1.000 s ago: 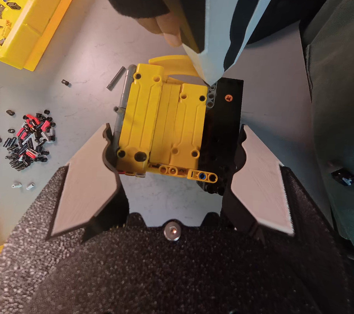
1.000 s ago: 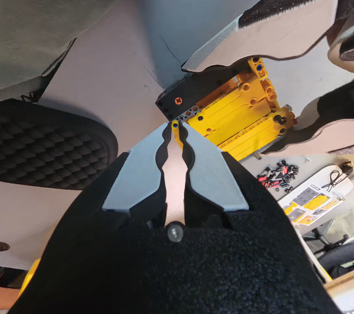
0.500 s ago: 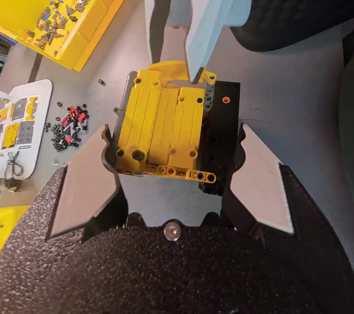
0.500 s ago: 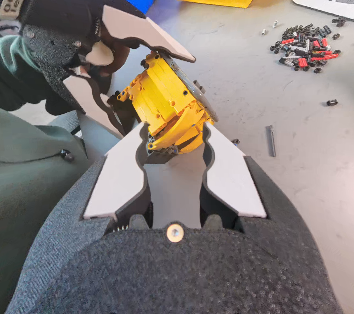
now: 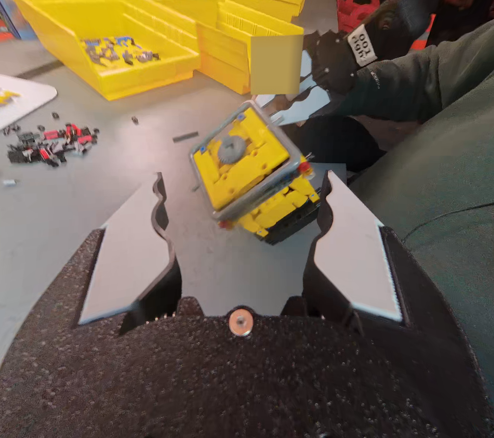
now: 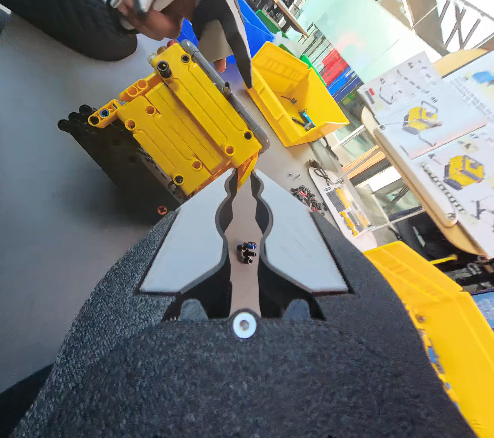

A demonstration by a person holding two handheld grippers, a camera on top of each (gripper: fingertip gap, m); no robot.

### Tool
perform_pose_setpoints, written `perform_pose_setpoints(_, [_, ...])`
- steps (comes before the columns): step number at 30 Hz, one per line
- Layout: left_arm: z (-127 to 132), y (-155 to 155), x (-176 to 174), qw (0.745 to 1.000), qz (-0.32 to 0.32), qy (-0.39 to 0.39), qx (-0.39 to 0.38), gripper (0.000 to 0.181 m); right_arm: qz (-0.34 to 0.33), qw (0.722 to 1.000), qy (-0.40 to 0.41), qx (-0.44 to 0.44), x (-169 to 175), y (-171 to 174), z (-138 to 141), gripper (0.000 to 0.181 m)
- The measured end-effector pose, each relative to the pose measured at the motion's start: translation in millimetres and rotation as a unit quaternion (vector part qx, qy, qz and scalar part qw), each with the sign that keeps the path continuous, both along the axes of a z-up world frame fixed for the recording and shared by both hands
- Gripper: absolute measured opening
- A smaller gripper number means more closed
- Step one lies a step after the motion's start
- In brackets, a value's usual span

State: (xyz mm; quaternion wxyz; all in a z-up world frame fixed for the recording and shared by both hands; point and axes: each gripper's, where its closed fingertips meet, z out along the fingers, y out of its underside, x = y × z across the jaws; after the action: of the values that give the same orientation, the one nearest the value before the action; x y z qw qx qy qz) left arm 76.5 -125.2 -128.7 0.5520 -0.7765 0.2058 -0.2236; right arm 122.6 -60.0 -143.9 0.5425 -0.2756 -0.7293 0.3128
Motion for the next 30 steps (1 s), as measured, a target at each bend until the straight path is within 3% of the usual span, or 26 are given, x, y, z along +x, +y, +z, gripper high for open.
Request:
perform_pose_setpoints(4, [-31.0, -10.6, 1.4, 0.996, -0.022, -0.025, -0.078, 0.104, 0.004, 0.999, 0.006, 0.052, 24.8, -2.1, -6.5, 0.009])
perform_pose_setpoints(8, [-45.7, -12.0, 30.6, 0.994, -0.071, 0.019, -0.085, 0.101, -0.012, 0.992, -0.125, 0.021, 46.3, 3.7, -43.2, 0.01])
perform_pose_setpoints(10, [-46.0, -11.0, 41.8, 0.991, -0.1, 0.032, -0.082, 0.101, -0.046, 0.989, -0.142, -0.016, 44.1, 9.4, -40.8, 0.011])
perform_pose_setpoints(14, [-38.9, -17.6, 46.6, 0.982, -0.164, 0.052, -0.077, 0.104, -0.083, 0.964, -0.22, -0.127, 59.6, 22.5, -29.4, 0.034])
perform_pose_setpoints(18, [-37.9, -5.1, 38.1, 0.983, -0.162, 0.06, -0.061, 0.111, -0.04, 0.924, -0.274, -0.264, 90.0, -24.1, -7.5, 0.092])
perform_pose_setpoints(21, [-41.5, 4.2, 49.1, 0.979, -0.187, 0.05, -0.058, 0.118, -0.084, 0.919, -0.234, -0.307, 75.0, -54.3, -2.6, 0.113])
perform_pose_setpoints(24, [-39.0, 5.8, 52.8, 0.973, -0.216, 0.052, -0.058, 0.12, -0.12, 0.939, -0.205, -0.247, 57.2, -40.1, -13.3, 0.097])
perform_pose_setpoints(26, [-36.7, 5.4, 42.1, 0.973, -0.213, 0.053, -0.068, 0.12, -0.059, 0.95, -0.204, -0.23, 52.9, -35.6, -12.5, 0.094])
perform_pose_setpoints(29, [-31.3, 6.7, 22.6, 0.978, -0.191, 0.042, -0.065, 0.118, 0.039, 0.962, -0.196, -0.184, 55.5, -18.8, -9.4, 0.059])
perform_pose_setpoints(30, [-31.6, 7.6, 17.8, 0.98, -0.184, 0.038, -0.064, 0.117, 0.059, 0.962, -0.199, -0.179, 55.1, -9.5, -10.7, 0.058])
